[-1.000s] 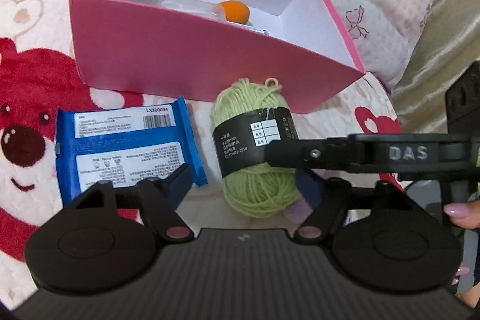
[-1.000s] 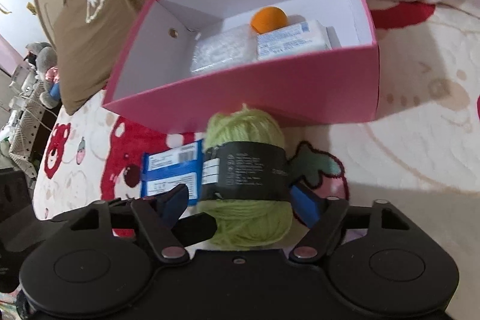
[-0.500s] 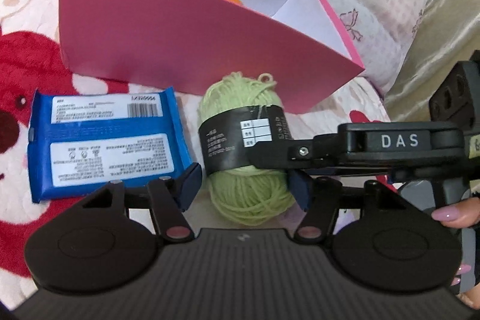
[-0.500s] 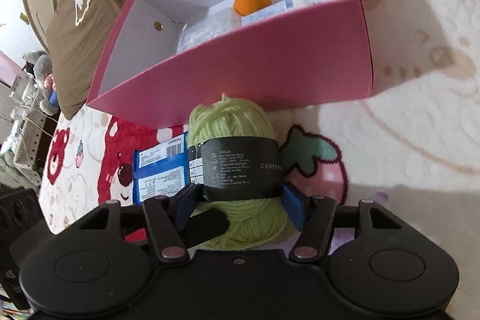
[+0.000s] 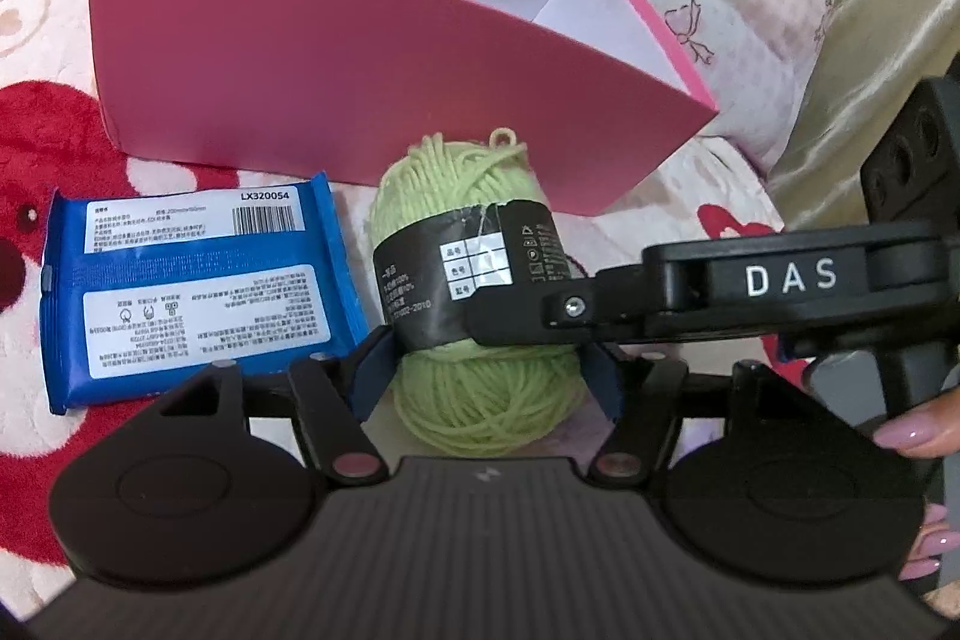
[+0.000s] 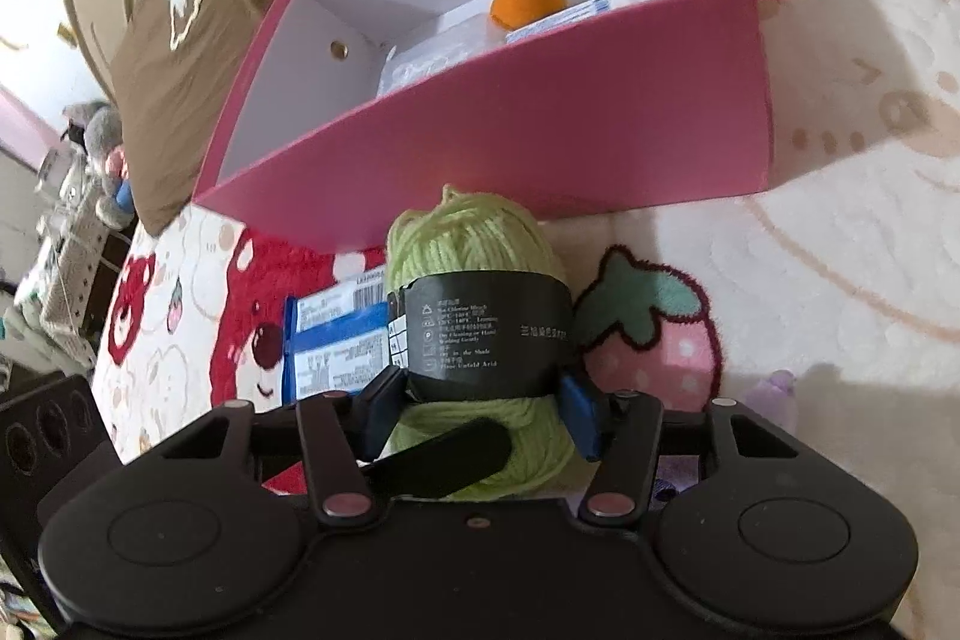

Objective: Organize objects
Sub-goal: 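Close the left gripper on the green yarn ball, then lift the yarn ball with the left gripper and carry it over the pink box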

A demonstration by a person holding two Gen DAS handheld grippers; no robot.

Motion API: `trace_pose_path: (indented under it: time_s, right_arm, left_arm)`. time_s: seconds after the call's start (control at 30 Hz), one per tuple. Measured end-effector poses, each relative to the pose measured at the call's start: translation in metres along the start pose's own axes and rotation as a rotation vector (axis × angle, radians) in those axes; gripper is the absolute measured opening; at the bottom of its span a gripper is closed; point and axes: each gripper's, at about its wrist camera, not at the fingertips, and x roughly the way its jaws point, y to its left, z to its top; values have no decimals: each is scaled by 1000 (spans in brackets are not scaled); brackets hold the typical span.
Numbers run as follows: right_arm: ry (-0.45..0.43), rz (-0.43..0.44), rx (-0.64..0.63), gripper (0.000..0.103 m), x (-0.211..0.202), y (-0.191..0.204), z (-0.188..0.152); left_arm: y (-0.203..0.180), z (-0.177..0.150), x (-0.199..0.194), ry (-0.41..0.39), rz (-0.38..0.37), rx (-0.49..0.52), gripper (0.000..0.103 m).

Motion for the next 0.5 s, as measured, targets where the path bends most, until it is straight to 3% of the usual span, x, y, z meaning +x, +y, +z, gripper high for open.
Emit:
trace_pose_path:
  time_s: [0.17, 0.5]
  right_arm:
    - [-2, -10, -31, 60, 0, 7, -3]
    - [-34, 5, -49, 60, -19, 22, -12]
  left_arm:
    - [-5, -1, -8, -3, 22, 26, 55]
    - [-18, -3, -30, -34, 32, 50, 53]
